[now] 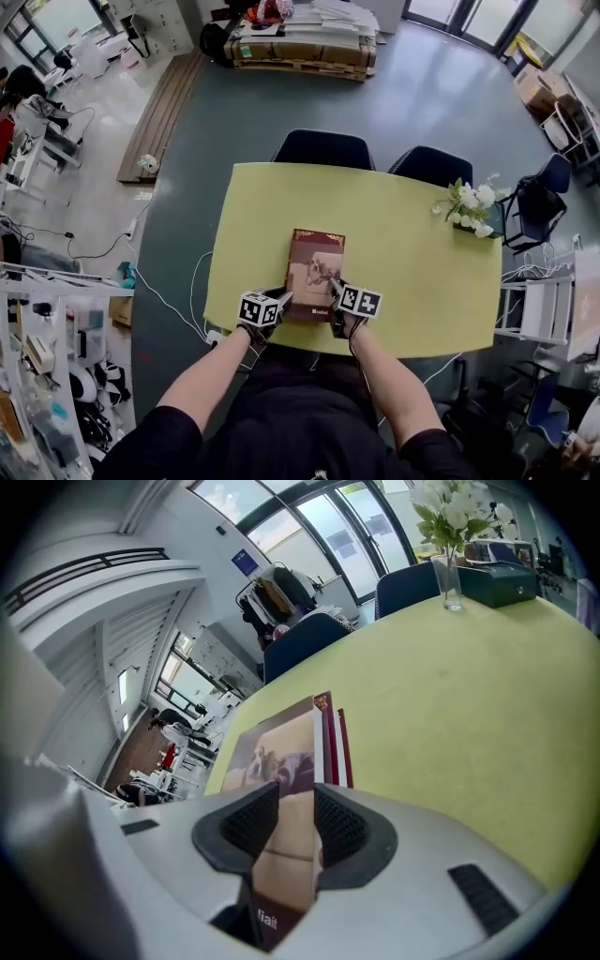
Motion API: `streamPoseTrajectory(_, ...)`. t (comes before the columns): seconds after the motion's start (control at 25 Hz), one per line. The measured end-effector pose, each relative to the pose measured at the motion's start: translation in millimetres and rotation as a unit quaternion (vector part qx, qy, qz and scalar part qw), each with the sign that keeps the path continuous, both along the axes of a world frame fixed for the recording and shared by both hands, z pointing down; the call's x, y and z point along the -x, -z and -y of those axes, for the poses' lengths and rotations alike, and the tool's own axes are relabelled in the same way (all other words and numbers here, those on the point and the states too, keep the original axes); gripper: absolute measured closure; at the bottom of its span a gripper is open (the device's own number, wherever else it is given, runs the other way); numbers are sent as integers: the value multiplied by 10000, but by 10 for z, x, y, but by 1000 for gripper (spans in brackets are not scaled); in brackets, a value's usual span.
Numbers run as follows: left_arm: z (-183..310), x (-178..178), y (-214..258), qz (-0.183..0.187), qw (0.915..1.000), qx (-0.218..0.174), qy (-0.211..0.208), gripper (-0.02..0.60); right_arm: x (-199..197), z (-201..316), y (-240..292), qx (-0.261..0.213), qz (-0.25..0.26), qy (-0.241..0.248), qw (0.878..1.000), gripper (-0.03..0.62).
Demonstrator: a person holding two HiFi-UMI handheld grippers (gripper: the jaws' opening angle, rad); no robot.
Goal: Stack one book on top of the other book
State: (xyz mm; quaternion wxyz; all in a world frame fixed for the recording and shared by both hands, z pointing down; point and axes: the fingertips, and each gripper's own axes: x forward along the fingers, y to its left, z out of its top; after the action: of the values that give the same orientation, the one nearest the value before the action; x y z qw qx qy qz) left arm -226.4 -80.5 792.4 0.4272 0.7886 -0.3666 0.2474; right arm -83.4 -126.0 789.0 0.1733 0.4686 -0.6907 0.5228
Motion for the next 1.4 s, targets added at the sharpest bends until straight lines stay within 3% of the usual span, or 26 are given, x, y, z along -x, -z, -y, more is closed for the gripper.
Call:
streamPoseTrajectory(1.0, 335, -2, -75, 22, 10000, -82, -21, 483, -32, 270, -143, -47, 165, -261, 9995, 467)
streamPoseTrajectory(1.2, 371, 81, 17, 182, 9990, -332, 224, 483, -90, 305, -51, -256, 187, -320, 9990, 467)
streamPoseTrajectory(1.4, 446, 237, 174, 105, 9973, -505, 523, 483, -346, 389, 131, -496, 94, -435, 9978, 467)
